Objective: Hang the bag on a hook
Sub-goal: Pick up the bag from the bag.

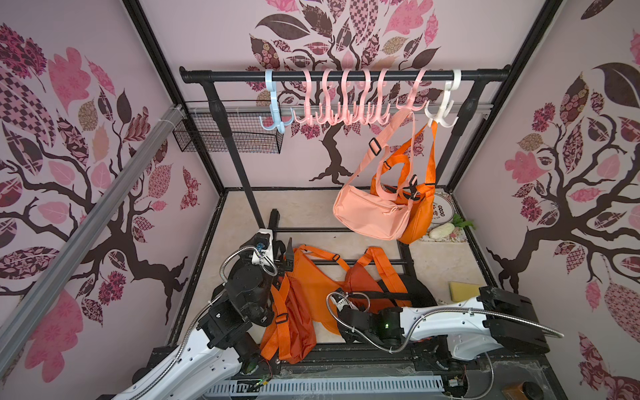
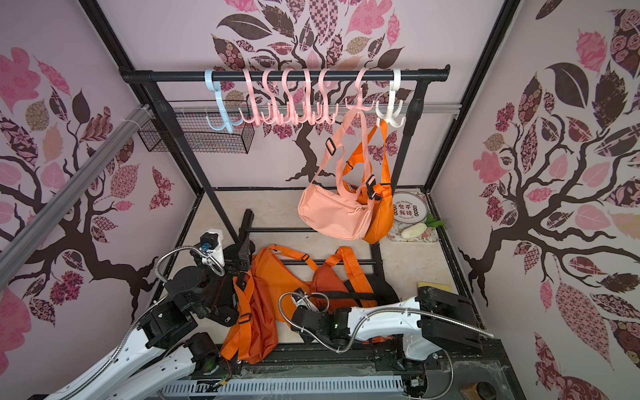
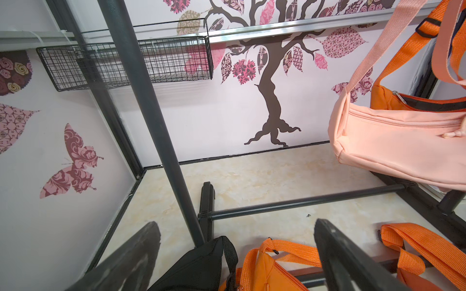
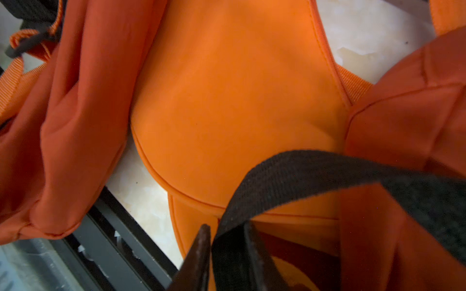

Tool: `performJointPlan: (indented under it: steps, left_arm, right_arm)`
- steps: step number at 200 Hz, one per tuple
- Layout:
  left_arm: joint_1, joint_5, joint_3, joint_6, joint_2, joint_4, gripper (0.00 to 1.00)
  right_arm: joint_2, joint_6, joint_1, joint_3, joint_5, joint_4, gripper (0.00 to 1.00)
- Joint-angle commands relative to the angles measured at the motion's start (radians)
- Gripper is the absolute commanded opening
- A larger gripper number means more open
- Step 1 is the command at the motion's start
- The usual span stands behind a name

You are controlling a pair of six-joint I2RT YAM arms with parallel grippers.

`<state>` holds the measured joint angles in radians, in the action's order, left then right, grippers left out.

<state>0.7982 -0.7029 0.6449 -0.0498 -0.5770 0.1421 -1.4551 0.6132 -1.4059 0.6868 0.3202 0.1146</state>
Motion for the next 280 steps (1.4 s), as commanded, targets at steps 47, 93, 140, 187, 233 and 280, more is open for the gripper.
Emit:
performJointPlan:
  steps: [47,93,140,187,233,280]
  left_arm:
    - [-0.002,0.008,-0.026,0.011,-0.016,-0.03,0.98]
    - [-0.001,0.041,-0.023,0.012,-0.013,-0.021,0.98]
    - [0.0,0.339,0.043,-0.019,0.003,0.064,0.98]
    - [0.073,0.61,0.202,0.037,-0.037,0.124,0.96]
    - [0.167,0.742,0.324,0.093,-0.095,0.113,0.94]
    - [0.167,0.819,0.349,0.126,-0.16,0.089,0.94]
  right_arm:
    - [0.158,-0.081,0.0,0.122,0.074,0.136,0.0]
    - [0.398,-0.141,-0.001,0.22,0.158,0.253,0.0]
    - [0.498,-0.232,-0.001,0.451,0.242,0.388,0.0]
    - [0.507,-0.321,-0.001,0.652,0.356,0.444,0.0]
    - [0.473,-0.361,-0.001,0.815,0.345,0.46,0.0]
    - [0.412,-0.344,0.0,0.974,0.21,0.51,0.0]
